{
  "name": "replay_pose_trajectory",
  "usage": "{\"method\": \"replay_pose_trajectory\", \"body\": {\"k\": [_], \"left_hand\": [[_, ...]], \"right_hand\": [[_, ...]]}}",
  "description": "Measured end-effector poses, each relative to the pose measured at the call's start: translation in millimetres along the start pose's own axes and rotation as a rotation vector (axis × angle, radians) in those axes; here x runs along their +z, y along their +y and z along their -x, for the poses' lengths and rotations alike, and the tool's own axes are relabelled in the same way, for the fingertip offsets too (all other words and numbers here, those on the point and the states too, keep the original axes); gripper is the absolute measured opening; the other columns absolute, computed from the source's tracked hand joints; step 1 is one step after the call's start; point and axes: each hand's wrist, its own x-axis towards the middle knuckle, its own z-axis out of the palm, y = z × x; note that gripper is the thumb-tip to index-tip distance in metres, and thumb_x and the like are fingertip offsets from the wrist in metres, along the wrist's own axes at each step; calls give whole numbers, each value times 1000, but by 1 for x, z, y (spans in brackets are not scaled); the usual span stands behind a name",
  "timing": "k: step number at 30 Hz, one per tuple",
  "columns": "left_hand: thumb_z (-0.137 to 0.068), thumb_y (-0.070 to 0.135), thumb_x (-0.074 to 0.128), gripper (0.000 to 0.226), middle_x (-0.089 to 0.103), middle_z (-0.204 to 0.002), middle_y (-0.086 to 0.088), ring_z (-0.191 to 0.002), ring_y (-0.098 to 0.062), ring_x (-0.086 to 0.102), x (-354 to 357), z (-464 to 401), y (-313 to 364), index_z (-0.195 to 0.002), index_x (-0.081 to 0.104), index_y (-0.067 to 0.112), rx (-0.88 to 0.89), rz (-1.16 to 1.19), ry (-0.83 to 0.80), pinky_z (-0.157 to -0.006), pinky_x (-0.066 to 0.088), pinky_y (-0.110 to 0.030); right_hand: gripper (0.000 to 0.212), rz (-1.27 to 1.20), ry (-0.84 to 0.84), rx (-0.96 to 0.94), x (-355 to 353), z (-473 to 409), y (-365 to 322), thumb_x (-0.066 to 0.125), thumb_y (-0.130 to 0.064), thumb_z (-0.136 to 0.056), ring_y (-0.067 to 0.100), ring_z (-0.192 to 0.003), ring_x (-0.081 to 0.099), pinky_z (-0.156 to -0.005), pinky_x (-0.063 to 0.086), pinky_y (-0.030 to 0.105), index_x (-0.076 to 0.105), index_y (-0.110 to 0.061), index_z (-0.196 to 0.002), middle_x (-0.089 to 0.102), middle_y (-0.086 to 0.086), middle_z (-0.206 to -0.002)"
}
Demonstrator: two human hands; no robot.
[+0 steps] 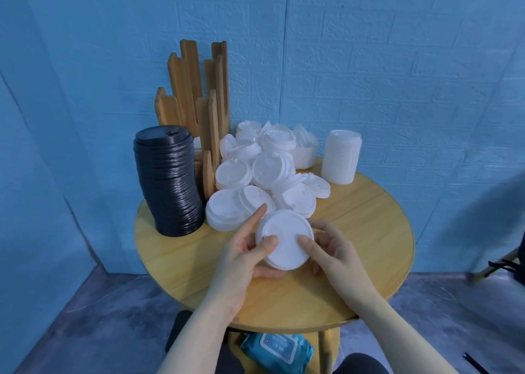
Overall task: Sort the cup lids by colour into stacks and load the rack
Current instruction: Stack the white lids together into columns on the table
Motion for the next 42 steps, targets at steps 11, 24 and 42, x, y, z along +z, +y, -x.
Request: {"method": "replay_pose_trajectory", "body": {"k": [11, 24, 42], "left_hand": [[-73, 9, 78, 80, 61, -130, 4, -98, -23, 70, -20, -24, 15, -139, 48, 43, -141, -231, -399, -59, 60, -38], [-57, 25, 93, 90, 53, -131, 18, -123, 5, 49, -23, -39, -1, -132, 45, 40, 167, -650, -332, -98, 43, -15], [-45, 35, 94, 110, 46, -146, 27, -134, 7, 43, -30, -47, -14, -138, 38, 49, 92, -497, -219, -111, 39, -26]], "right_hand": [[31, -37, 34, 32, -3, -6, 5, 68, -35, -81, 11, -51, 48, -51, 41, 20, 67, -16, -105, 60, 4, -65], [26, 76, 0, 125, -17, -23, 2, 58, -38, -91, 14, -53, 45, -51, 38, 18, 68, -16, -100, 58, 1, -69], [77, 599, 133, -9, -26, -90, 22, 80, -35, -75, 17, -131, 38, -108, 35, 35, 43, -19, -141, 45, 0, -139]]}}
